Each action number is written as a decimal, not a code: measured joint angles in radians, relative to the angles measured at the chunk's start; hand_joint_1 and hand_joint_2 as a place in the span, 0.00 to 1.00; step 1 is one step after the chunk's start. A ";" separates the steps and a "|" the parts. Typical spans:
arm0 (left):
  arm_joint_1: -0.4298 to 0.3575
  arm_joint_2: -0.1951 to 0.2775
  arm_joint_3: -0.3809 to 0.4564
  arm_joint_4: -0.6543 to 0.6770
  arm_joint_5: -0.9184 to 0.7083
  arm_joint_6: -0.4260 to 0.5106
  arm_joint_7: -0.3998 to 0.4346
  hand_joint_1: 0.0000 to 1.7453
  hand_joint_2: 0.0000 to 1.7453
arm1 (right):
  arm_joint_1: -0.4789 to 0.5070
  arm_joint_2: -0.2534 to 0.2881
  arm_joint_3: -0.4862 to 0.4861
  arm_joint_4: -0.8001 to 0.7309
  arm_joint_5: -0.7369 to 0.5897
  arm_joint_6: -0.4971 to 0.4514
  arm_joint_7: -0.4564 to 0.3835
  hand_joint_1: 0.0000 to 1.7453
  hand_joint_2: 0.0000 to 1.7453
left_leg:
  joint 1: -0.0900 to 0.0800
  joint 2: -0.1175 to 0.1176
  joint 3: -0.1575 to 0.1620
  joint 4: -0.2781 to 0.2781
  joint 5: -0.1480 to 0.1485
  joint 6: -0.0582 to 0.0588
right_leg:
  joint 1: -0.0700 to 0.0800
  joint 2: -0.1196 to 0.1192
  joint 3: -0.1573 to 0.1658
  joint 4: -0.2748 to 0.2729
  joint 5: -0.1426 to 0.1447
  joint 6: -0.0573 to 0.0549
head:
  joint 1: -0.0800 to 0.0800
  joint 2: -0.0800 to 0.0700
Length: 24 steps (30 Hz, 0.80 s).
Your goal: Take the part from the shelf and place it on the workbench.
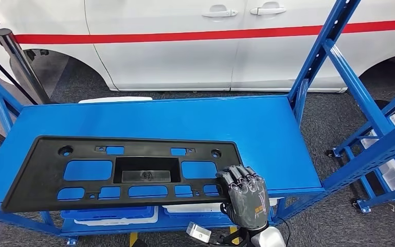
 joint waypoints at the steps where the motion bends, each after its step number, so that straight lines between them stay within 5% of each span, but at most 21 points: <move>1: 0.000 0.000 0.000 0.000 0.000 0.000 0.001 0.00 1.00 | -0.001 0.000 0.000 0.000 -0.002 0.000 0.000 1.00 1.00 | -0.002 0.000 -0.004 0.003 0.001 -0.006 | 0.002 0.001 0.005 -0.016 0.000 -0.005 | 0.000 0.000; 6: 0.001 0.000 0.000 0.000 0.000 0.001 0.004 0.00 1.00 | -0.002 0.001 0.001 0.002 -0.005 0.000 0.003 1.00 1.00 | 0.003 -0.001 -0.016 0.015 -0.007 -0.028 | 0.001 -0.002 -0.003 -0.026 0.018 -0.037 | -0.001 0.000; 12: 0.001 0.000 0.000 0.000 0.000 0.001 0.004 0.00 1.00 | -0.002 0.001 0.001 0.002 -0.005 0.000 0.003 1.00 1.00 | 0.004 -0.001 -0.018 0.019 -0.013 -0.029 | 0.001 -0.002 -0.004 -0.027 0.019 -0.038 | -0.001 0.000; 13: 0.001 0.000 0.000 0.000 0.000 0.001 0.004 0.00 1.00 | -0.003 0.001 0.001 0.002 -0.005 0.000 0.003 1.00 1.00 | 0.004 -0.001 -0.023 0.032 -0.025 -0.031 | 0.001 -0.002 -0.005 -0.027 0.020 -0.040 | -0.001 0.000; 16: 0.002 0.000 0.000 0.000 0.000 0.001 0.004 0.00 1.00 | -0.003 0.001 0.004 0.002 -0.005 0.000 0.003 1.00 1.00 | 0.005 0.000 -0.094 0.229 -0.137 -0.039 | 0.006 -0.005 -0.025 -0.024 0.032 -0.049 | -0.002 0.000; 17: 0.001 0.000 0.000 0.000 0.000 0.001 0.004 0.00 1.00 | -0.003 0.001 0.004 0.003 -0.006 0.000 0.003 1.00 1.00 | 0.002 0.000 -0.068 0.210 -0.137 -0.033 | 0.010 -0.006 -0.034 -0.022 0.039 -0.048 | -0.002 0.000; 20: 0.001 0.001 0.000 0.000 0.000 0.001 0.005 0.00 1.00 | -0.003 0.002 0.005 0.004 -0.006 0.000 0.002 1.00 1.00 | -0.008 0.001 0.058 -0.016 -0.042 0.000 | 0.013 -0.006 -0.045 -0.020 0.059 -0.020 | -0.001 0.000; 22: 0.000 0.001 0.000 0.000 0.000 0.001 0.005 0.00 1.00 | -0.004 0.002 0.005 0.005 -0.006 0.000 0.002 1.00 1.00 | -0.003 0.005 0.052 -0.029 -0.021 0.013 | 0.012 -0.004 -0.061 0.014 0.027 -0.005 | 0.000 0.000; 24: -0.002 0.000 0.000 0.000 0.000 0.001 0.005 0.00 1.00 | -0.004 0.002 0.005 0.005 -0.006 0.000 0.002 1.00 1.00 | -0.002 0.007 0.038 -0.031 -0.007 0.021 | 0.009 -0.002 -0.104 0.122 -0.051 0.003 | 0.001 0.000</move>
